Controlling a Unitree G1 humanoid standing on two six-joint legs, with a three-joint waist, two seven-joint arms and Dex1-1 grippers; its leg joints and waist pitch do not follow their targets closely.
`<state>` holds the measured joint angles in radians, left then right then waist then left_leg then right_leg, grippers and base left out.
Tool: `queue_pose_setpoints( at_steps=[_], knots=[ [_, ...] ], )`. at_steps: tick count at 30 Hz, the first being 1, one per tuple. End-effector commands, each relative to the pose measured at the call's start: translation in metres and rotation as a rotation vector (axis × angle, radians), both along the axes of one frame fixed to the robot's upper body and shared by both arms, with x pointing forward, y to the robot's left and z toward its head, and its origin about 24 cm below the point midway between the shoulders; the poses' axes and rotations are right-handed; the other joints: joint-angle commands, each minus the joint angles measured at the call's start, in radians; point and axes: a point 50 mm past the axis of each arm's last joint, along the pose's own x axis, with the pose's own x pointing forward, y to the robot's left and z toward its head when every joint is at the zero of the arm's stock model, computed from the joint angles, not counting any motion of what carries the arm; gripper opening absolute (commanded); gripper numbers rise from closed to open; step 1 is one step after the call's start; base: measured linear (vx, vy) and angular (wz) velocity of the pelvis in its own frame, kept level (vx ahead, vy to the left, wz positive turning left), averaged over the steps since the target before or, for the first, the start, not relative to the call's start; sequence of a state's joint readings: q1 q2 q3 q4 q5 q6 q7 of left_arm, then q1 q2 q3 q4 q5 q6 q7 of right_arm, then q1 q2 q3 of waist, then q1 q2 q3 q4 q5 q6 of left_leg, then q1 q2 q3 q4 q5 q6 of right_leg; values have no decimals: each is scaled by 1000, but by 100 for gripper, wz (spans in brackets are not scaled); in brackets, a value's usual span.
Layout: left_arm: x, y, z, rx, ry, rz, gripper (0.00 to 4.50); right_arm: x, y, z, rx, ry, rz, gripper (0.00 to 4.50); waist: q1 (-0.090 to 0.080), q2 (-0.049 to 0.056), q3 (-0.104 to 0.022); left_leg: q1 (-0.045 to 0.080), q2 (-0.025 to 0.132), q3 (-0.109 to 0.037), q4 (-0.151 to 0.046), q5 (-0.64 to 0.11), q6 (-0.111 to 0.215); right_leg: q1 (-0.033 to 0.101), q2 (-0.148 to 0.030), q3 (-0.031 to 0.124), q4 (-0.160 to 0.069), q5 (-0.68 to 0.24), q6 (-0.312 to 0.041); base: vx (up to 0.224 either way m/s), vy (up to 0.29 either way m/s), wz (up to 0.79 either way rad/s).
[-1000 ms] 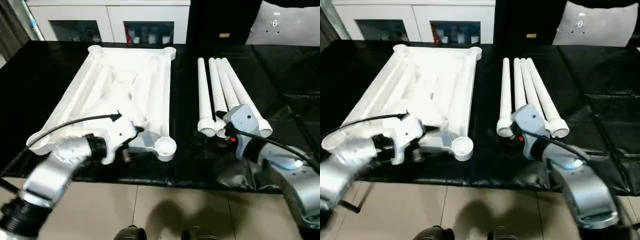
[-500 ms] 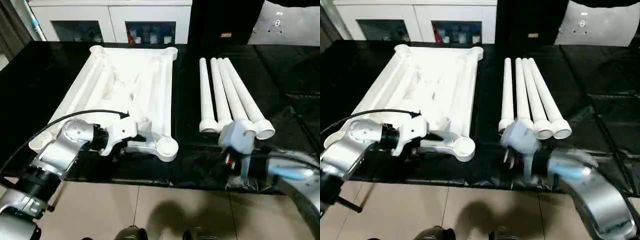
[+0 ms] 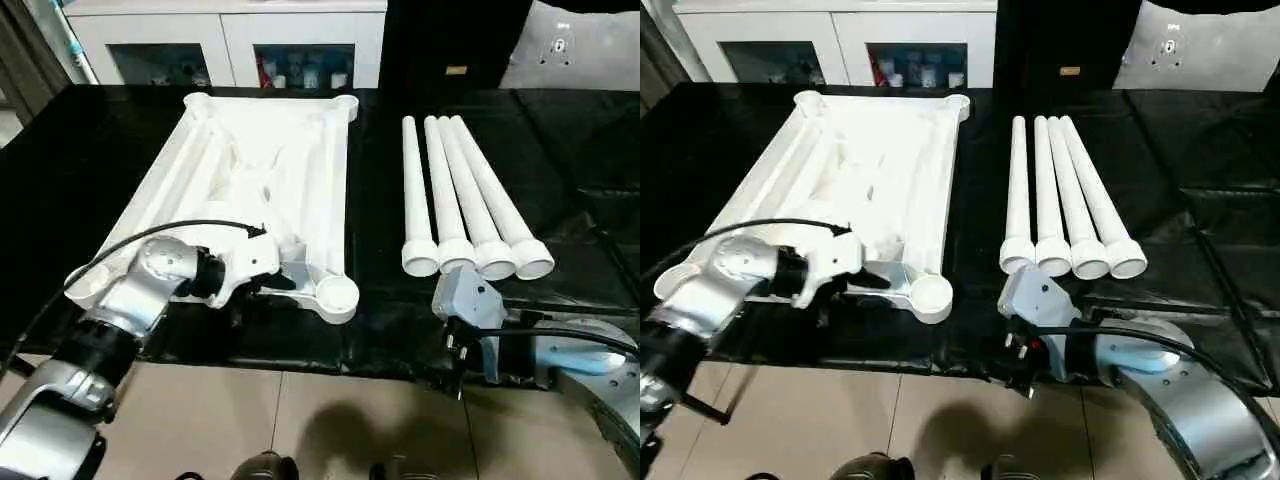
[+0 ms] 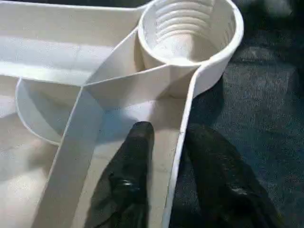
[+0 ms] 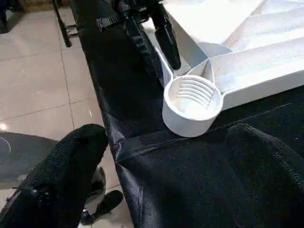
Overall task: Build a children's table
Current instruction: Rotate table base
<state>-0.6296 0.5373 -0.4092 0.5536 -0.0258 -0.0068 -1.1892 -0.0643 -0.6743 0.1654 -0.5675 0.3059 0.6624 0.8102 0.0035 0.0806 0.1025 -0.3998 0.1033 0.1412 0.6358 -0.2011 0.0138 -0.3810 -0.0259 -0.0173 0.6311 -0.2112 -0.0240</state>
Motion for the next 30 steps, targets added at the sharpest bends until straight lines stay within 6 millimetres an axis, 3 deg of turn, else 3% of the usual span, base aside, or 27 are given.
queue_pose_setpoints(
  at_steps=[1,8,13,15,16,24,26,28,30],
  knots=[
    [2,1,3,6,-5,-14,107,-3,3,1,-1,-10,12,450,0,0,-70,27,126,-56,-87,-212,55,43,-138,60,-77,-119,-277,0,0,0],
    [0,0,-1,-14,20,-27,28,1,1,1,3,-25,-7,450,1,0,-71,27,127,-55,-86,-203,59,44,-139,60,-74,-96,-287,0,0,0],
    [1,-5,-5,-42,36,12,4,3,0,2,13,-31,-15,450,0,-4,-75,25,126,-53,-83,-173,75,49,-142,58,-71,-55,-297,0,0,0],
    [4,-10,-5,-72,23,61,4,6,1,4,21,-43,-30,450,-3,-5,-73,23,122,-50,-78,-171,80,48,-142,58,-75,-87,-296,0,0,0],
    [7,-16,-3,-99,-2,90,4,10,1,5,28,-61,-54,450,-4,-10,-73,23,122,-50,-77,-179,77,48,-141,58,-79,-127,-291,0,0,0],
    [4,-33,-2,-136,-17,57,4,30,3,9,47,-131,-201,450,-10,-13,-78,18,119,-49,-74,-128,100,47,-138,55,-75,-87,-282,0,0,0],
    [4,-33,-1,-133,-51,51,4,43,0,12,94,-127,-312,450,-15,-12,-76,21,117,-49,-75,-149,92,42,-135,54,-77,-122,-282,0,0,0],
    [5,-32,5,-163,-75,58,44,50,4,19,182,-111,-339,450,-16,-9,-77,25,119,-49,-76,-171,78,41,-136,56,-79,-150,-280,0,0,0],
    [5,-30,10,-195,-98,67,55,60,7,25,226,-119,-398,450,-21,-4,-80,24,123,-53,-81,-155,65,39,-133,52,-68,-99,-286,0,0,0]
  ],
)
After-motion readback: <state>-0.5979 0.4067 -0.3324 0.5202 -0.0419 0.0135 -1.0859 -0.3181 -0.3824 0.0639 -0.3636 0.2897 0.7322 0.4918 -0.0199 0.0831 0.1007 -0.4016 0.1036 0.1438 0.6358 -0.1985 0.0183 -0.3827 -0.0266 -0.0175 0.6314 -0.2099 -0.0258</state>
